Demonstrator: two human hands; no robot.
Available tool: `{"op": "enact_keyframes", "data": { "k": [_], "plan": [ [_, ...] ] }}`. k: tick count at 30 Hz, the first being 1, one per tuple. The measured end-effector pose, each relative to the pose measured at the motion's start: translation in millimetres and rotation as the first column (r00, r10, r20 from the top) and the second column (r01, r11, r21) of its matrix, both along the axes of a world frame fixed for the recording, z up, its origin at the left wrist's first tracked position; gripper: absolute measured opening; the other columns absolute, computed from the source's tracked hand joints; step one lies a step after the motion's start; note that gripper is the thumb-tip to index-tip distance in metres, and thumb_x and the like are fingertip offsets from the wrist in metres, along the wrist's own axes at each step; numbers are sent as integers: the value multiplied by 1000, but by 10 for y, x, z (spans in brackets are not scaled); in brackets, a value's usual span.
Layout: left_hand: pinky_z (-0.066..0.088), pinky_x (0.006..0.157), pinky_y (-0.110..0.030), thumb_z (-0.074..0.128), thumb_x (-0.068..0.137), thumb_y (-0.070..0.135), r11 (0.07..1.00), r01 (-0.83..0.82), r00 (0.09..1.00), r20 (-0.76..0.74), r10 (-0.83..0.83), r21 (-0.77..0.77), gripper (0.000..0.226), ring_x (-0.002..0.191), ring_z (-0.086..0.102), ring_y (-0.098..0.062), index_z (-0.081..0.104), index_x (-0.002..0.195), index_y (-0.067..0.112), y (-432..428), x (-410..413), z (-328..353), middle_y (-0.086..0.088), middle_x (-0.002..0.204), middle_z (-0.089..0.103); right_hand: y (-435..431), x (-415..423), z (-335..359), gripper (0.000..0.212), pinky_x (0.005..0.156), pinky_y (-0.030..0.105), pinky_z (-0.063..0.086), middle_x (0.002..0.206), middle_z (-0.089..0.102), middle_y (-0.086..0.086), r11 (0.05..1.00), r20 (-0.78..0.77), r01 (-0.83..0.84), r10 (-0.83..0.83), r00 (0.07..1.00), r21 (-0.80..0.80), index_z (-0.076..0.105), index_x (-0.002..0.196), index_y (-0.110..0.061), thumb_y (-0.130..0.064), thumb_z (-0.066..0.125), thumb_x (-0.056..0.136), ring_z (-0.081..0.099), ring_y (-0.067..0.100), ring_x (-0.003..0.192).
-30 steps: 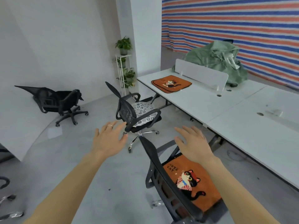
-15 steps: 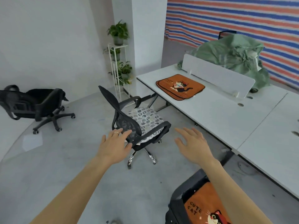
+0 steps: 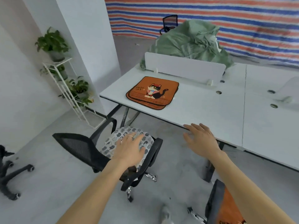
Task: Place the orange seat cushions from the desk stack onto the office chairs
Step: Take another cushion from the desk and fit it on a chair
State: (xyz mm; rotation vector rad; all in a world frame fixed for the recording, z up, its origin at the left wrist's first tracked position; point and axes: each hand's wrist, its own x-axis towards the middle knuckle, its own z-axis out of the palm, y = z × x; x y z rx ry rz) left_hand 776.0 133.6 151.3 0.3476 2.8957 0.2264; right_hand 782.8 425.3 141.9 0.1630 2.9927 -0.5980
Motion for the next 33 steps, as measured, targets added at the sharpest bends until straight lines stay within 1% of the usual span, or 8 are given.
{"op": "enact_keyframes", "data": {
  "k": [5, 10, 14, 18, 22, 24, 29, 33],
  "plan": [
    [21, 120, -51, 41, 99, 49, 994, 111, 993, 33, -110, -24, 60, 150, 18, -24, 22, 155, 37, 352, -951, -257, -5, 163, 24, 352, -991, -462, 52, 121, 44, 22, 160, 35, -5, 992, 139, 114, -105, 985, -54, 35, 153, -38, -50, 36, 102, 17, 29, 151],
    [20, 119, -51, 39, 100, 50, 986, 146, 982, 127, -136, -75, 61, 151, 15, -24, 19, 156, 36, 876, -2112, -562, -6, 164, 21, 716, -2068, -944, 54, 120, 46, 24, 162, 31, -1, 986, 287, 157, -134, 949, -60, 34, 154, -36, -49, 33, 102, 16, 28, 151],
    [21, 119, -48, 40, 100, 48, 975, 204, 960, 212, -181, -92, 61, 151, 15, -25, 22, 156, 33, 1370, -3063, -886, -9, 163, 22, 937, -2881, -1425, 57, 122, 51, 15, 168, 14, -1, 992, 406, 125, -121, 906, 17, 25, 157, -37, -54, 27, 102, 3, 28, 154],
    [16, 119, -53, 39, 101, 45, 970, 221, 940, 287, -184, -102, 60, 151, 11, -25, 20, 156, 32, 1786, -3886, -1290, -8, 164, 18, 1121, -3688, -1970, 65, 121, 60, 2, 169, -12, -2, 991, 489, 117, -136, 862, 68, 5, 160, -39, -62, 19, 101, -15, 29, 154],
    [18, 119, -52, 42, 100, 44, 972, 213, 947, 267, -178, -105, 62, 151, 12, -27, 20, 156, 31, 1942, -4442, -1605, -8, 164, 17, 1124, -4005, -2410, 70, 113, 69, -15, 160, -36, -5, 987, 468, 137, -162, 869, 86, -19, 153, -47, -73, 8, 94, -38, 25, 145],
    [22, 118, -51, 43, 99, 44, 974, 192, 953, 260, -156, -118, 63, 150, 14, -29, 20, 156, 30, 1950, -4662, -1759, -9, 164, 18, 1072, -3979, -2538, 69, 110, 70, -18, 159, -40, -5, 979, 413, 157, -196, 889, 127, -24, 151, -49, -74, 3, 92, -43, 25, 142],
    [26, 117, -50, 46, 98, 47, 967, 180, 963, 231, -136, -182, 64, 149, 18, -36, 24, 154, 25, 1931, -5062, -2174, -13, 162, 23, 1058, -4041, -2665, 70, 111, 70, -16, 160, -37, -4, 967, 390, 182, -240, 889, 181, -24, 151, -49, -75, 2, 91, -42, 25, 143],
    [40, 107, -50, 56, 94, 46, 942, 224, 966, 187, -180, -248, 59, 138, 38, -39, 43, 144, 18, 1900, -5192, -2345, -18, 152, 41, 1078, -4056, -2677, 71, 112, 69, -17, 161, -36, -6, 965, 386, 203, -253, 887, 167, -19, 153, -49, -76, 4, 91, -41, 23, 144]
  ]
}}
